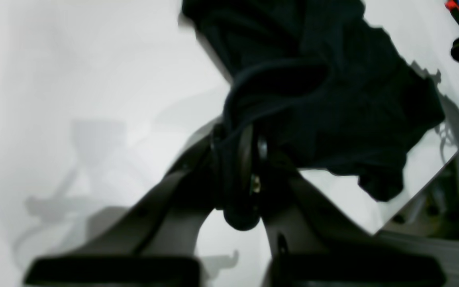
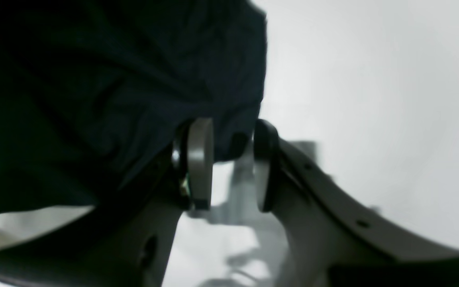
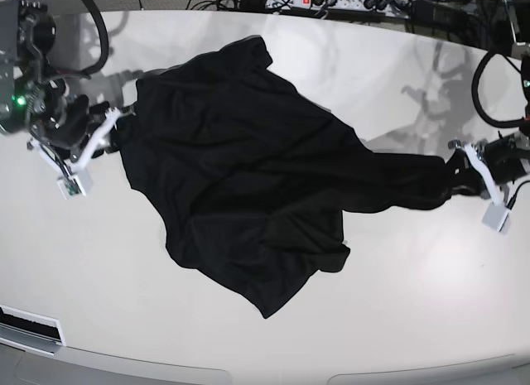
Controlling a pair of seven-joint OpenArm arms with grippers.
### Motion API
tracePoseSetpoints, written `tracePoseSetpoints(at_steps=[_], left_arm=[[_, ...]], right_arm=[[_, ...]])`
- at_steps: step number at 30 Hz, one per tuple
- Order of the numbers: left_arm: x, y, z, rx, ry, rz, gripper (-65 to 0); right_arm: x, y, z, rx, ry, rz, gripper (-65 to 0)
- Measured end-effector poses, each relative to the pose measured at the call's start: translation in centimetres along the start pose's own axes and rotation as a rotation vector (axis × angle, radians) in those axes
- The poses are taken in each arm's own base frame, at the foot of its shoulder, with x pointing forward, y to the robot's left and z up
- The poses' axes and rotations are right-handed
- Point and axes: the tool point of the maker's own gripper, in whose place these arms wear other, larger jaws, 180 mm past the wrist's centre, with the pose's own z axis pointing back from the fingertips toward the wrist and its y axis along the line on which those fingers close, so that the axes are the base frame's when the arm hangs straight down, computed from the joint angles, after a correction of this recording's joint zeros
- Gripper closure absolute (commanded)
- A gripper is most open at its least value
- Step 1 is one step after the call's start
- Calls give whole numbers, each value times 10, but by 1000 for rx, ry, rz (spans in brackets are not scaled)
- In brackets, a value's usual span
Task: Layout the t-shirt on the table in an organized manner, then fold the t-shirt properly
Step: 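Pull the t-shirt ends apart with both grippers across the table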
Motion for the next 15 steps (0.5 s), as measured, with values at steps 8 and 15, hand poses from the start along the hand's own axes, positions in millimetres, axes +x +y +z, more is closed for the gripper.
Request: tracePoseSetpoints(at_steps=[8,15], left_arm=[[-30,2,24,11,-15,113,0],[-55,-4,28,5,29,158,0]], right_arm=[[-44,40,0,129,-10,-150,-200],[-49,37,-15,85,-27,-238,-382]])
